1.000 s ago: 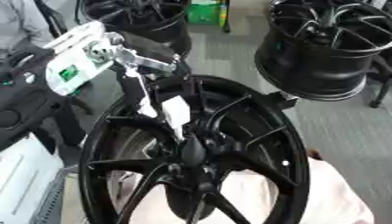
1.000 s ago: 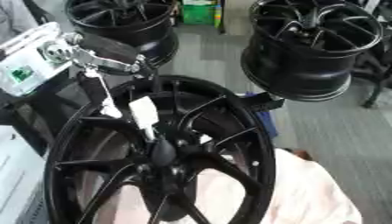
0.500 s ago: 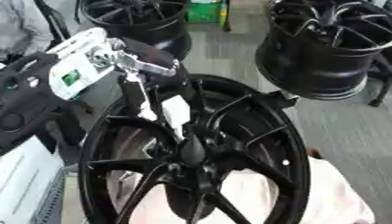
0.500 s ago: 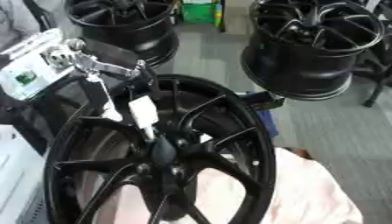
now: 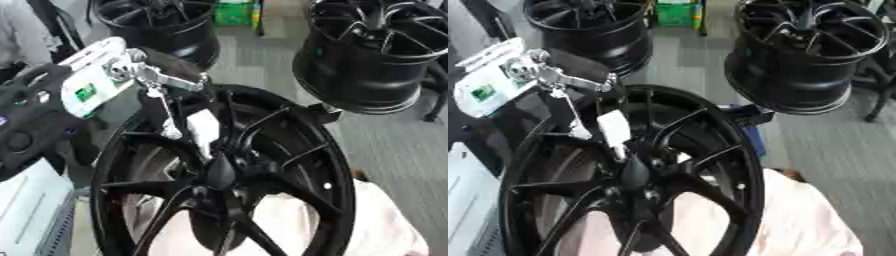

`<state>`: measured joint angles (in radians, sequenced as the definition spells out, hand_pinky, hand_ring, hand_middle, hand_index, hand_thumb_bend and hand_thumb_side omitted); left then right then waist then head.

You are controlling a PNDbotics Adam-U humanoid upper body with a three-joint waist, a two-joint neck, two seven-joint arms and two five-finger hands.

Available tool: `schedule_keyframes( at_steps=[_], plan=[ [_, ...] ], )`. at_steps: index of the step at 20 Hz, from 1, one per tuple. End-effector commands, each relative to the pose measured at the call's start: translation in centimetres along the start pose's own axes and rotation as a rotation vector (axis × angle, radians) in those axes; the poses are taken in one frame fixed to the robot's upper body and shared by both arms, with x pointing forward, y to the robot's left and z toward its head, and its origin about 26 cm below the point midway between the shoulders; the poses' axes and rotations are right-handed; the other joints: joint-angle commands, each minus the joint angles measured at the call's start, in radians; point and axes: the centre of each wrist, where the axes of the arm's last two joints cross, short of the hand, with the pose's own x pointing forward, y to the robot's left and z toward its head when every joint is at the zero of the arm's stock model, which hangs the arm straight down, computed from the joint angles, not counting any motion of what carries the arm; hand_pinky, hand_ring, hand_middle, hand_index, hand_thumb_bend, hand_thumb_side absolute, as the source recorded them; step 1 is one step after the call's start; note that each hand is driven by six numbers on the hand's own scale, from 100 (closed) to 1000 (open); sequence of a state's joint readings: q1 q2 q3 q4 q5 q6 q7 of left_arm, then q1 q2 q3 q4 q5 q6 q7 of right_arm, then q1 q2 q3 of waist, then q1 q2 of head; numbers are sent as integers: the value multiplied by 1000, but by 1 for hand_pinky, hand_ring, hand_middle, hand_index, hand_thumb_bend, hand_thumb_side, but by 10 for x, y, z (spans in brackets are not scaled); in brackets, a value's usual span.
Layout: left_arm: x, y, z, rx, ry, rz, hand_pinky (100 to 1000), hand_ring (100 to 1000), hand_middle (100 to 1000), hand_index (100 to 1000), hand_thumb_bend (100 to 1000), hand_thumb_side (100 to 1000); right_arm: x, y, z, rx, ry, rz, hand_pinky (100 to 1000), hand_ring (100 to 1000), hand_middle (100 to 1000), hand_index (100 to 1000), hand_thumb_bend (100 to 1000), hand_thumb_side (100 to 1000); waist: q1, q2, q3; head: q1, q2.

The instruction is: Pull the pin out of the wheel hub.

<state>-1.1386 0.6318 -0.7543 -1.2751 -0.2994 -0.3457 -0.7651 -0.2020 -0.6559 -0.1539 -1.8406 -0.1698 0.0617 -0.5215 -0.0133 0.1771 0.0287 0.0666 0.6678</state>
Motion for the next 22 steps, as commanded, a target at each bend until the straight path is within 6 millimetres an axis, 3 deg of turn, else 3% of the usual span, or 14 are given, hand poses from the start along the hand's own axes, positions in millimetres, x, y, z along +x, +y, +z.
schedule_keyframes(
  at_steps=[1,9,15,22],
  plan=[
    [2,9,6,-120,-92,-109,812,737,550,726,286,143,8,-4,-6,-16,-32,4,771,665,591,746,100,748,-1,-13,0,1,-7],
    [7,14,7,-96,-114,-85,796,711,524,703,287,107,7,-5,-6,-22,-24,5,771,665,591,745,100,749,-2,-13,1,1,-7],
    [9,17,9,-78,-114,-67,741,624,437,610,302,100,6,-5,-5,-26,-17,0,771,664,590,745,100,744,-2,-14,1,-1,-8],
    [8,30,21,-27,-90,-55,693,569,337,475,390,100,5,-5,-4,-24,-15,0,772,665,591,745,100,751,-3,-18,3,-3,-8]
  ],
)
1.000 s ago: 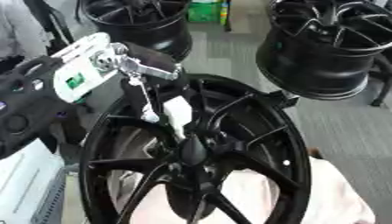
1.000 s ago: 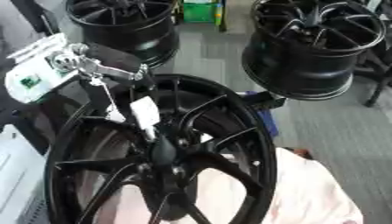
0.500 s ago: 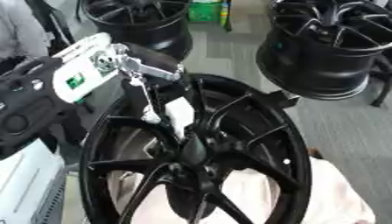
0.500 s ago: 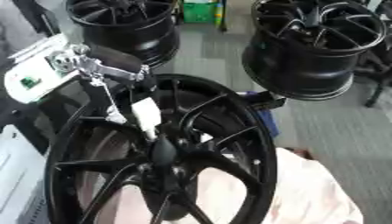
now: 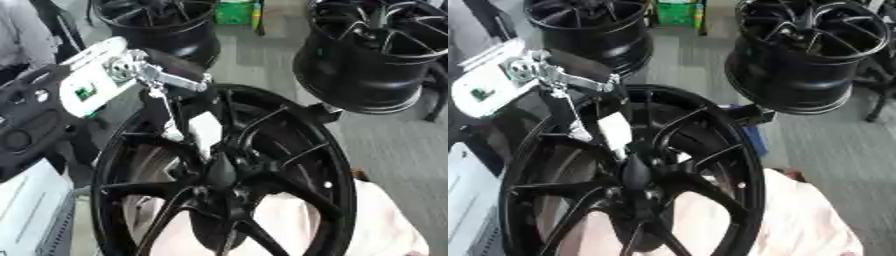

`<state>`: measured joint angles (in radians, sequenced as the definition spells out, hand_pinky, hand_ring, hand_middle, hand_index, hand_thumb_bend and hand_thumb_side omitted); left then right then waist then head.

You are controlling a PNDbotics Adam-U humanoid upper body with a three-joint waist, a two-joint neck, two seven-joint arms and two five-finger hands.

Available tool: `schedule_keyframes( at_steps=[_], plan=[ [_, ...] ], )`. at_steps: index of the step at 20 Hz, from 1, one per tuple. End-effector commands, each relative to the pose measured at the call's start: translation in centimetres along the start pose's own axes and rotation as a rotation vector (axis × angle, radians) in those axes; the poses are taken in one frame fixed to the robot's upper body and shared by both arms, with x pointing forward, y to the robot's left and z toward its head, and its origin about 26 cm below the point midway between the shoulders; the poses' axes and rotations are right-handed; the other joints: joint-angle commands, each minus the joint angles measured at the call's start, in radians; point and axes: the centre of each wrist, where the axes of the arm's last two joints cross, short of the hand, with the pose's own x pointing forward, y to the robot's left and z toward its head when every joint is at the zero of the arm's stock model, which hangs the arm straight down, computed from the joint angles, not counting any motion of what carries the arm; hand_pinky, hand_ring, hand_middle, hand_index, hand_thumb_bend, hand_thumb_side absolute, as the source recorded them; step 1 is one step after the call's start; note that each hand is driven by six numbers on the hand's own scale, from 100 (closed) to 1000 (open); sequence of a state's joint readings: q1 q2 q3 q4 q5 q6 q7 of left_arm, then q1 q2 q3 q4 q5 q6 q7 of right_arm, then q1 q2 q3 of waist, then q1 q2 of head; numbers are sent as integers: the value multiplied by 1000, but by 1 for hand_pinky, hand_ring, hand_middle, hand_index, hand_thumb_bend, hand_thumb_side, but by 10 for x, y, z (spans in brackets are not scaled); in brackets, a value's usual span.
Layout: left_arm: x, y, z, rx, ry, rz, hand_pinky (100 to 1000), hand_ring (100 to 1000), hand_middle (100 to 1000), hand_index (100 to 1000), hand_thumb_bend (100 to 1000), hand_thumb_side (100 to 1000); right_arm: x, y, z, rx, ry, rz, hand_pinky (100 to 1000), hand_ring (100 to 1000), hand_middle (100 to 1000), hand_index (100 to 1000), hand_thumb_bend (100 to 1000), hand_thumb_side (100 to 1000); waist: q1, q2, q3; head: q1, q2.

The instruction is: Pull the pin out of the wheel hub.

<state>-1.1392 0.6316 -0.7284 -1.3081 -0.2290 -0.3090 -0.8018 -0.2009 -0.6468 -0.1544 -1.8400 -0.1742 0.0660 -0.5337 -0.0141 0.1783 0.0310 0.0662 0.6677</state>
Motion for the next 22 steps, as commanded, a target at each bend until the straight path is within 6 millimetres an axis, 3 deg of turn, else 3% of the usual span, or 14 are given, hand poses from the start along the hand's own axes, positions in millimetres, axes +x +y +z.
schedule_keyframes(
  at_steps=[1,14,22],
  plan=[
    [4,24,19,-37,-48,-97,684,560,326,459,409,100,6,-6,-6,-10,-27,8,772,665,591,745,100,751,-2,-20,1,-2,-9],
    [6,44,46,75,-13,-16,616,498,254,360,424,100,5,-6,-6,-21,-26,6,772,666,593,746,100,750,-4,-22,3,-3,-11],
    [14,73,90,197,36,-28,618,495,256,362,442,100,5,-8,-6,-24,-27,16,773,667,593,746,100,749,-5,-25,10,-6,-7]
  ],
)
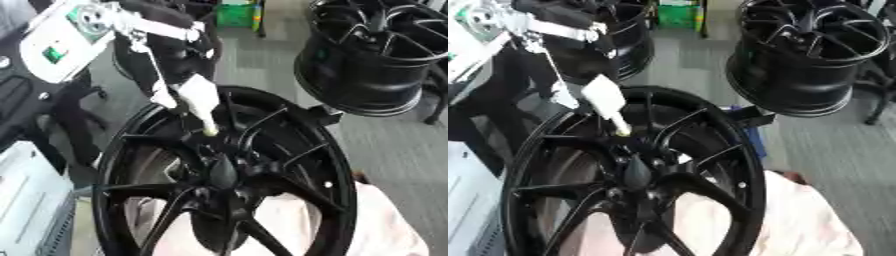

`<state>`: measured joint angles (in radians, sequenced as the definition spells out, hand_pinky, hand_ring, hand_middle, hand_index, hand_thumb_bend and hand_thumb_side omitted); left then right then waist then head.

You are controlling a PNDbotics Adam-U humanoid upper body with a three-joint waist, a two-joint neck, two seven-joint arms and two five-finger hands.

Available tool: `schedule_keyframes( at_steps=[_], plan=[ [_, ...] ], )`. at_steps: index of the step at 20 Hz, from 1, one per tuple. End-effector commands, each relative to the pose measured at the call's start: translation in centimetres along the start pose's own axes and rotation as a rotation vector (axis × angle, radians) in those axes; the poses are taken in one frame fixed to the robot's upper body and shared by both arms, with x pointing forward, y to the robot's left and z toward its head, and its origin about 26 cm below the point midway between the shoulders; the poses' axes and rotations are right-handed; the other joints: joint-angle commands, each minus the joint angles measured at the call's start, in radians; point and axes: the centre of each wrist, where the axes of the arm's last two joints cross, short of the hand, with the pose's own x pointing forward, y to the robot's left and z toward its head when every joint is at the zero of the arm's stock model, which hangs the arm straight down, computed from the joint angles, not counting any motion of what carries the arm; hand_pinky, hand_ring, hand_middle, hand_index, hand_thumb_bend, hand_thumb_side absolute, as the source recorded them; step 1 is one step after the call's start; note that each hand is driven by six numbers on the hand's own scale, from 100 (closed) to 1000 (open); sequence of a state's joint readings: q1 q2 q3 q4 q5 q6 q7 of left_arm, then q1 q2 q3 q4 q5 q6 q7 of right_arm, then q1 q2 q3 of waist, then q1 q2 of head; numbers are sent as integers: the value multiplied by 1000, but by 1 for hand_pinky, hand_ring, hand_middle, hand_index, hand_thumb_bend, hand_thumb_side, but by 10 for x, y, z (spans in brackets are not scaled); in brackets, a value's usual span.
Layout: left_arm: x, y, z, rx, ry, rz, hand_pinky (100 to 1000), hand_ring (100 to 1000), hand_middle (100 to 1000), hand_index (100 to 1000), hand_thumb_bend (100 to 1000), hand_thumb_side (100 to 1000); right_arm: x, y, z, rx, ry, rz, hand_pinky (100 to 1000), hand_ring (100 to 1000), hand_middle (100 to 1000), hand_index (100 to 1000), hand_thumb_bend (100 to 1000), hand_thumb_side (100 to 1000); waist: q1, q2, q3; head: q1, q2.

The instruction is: Pull the pin out of the wheel hub.

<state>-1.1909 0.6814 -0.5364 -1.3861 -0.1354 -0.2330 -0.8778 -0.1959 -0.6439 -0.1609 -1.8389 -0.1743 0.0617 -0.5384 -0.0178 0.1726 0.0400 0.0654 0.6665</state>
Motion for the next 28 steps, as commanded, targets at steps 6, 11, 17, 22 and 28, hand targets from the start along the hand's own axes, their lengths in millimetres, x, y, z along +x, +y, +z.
schedule_keyframes(
  at_steps=[6,11,17,22,28],
  plan=[
    [-1,38,72,130,93,-45,621,497,258,369,424,100,5,-11,-6,-23,-32,36,773,668,594,746,100,747,3,-26,14,-16,-5],
    [-13,34,133,240,219,3,624,498,256,374,394,100,4,-15,-6,-40,-38,55,774,668,595,746,100,745,8,-28,29,-35,-5],
    [-19,15,198,386,358,66,631,501,252,385,344,100,4,-20,-6,-57,-41,72,774,669,595,746,100,744,11,-28,42,-54,2],
    [-28,-3,234,452,476,125,640,505,251,395,306,100,4,-20,-6,-59,-42,75,773,669,595,746,100,744,9,-27,48,-58,3],
    [-42,-32,268,515,616,205,635,503,246,404,257,100,3,-20,-6,-64,-39,69,773,668,595,746,100,745,5,-20,48,-60,2]
  ],
)
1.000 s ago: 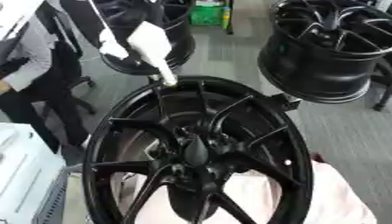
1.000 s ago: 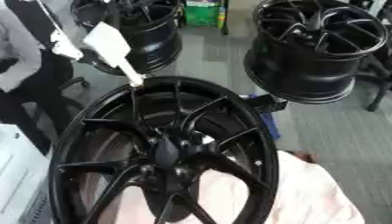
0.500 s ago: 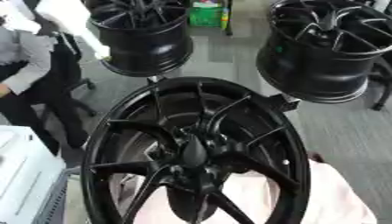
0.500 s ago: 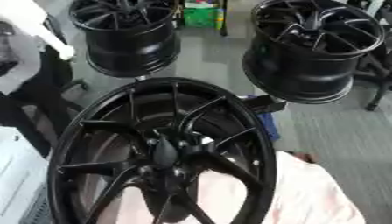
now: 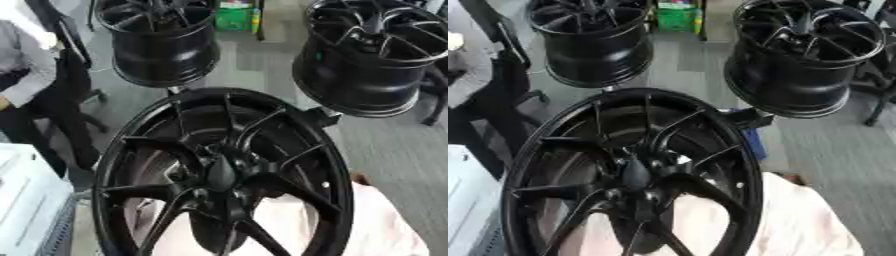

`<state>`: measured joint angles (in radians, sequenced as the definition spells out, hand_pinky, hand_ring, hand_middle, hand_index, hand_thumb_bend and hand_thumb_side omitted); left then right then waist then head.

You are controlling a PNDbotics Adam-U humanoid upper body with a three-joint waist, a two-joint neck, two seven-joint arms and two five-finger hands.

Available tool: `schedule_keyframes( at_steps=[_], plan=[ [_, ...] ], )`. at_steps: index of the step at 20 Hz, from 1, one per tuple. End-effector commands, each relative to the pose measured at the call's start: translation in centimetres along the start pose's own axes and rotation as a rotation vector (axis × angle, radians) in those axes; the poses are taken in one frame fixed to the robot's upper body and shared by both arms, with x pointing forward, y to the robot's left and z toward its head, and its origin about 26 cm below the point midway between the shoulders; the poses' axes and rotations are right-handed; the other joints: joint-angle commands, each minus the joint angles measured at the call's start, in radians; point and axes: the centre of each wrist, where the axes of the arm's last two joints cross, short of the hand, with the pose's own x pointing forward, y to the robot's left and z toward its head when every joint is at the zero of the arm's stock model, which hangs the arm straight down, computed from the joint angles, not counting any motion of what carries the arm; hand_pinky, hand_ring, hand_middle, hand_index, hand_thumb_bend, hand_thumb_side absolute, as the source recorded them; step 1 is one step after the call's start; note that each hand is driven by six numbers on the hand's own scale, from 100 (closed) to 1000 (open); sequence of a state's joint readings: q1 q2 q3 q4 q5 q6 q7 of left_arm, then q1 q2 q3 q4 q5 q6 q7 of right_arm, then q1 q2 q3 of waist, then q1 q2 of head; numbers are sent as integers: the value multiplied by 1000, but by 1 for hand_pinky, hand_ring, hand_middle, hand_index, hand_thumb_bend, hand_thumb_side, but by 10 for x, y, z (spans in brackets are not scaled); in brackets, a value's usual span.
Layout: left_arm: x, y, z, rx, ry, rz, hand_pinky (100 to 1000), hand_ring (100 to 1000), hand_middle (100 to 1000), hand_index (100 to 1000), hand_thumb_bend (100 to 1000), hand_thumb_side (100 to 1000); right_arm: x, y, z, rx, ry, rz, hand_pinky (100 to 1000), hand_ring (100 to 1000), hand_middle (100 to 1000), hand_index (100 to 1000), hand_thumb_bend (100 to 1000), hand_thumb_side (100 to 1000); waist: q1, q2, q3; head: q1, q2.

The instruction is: Pull the pin out of the wheel hub.

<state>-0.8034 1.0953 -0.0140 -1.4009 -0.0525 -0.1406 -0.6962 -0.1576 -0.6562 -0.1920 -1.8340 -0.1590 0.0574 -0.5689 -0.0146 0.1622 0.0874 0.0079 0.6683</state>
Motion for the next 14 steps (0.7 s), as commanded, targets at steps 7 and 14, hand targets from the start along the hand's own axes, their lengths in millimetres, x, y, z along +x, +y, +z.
schedule_keyframes(
  at_steps=[7,14],
  plan=[
    [-45,-4,35,79,195,58,628,501,243,407,229,100,9,-6,-8,-13,-44,13,774,669,595,746,100,744,-7,-10,-6,-5,-5],
    [-63,-22,38,43,263,70,655,532,291,476,229,100,9,-4,-8,-13,-44,4,773,669,595,745,100,745,-10,-7,-10,-3,-10]
  ],
)
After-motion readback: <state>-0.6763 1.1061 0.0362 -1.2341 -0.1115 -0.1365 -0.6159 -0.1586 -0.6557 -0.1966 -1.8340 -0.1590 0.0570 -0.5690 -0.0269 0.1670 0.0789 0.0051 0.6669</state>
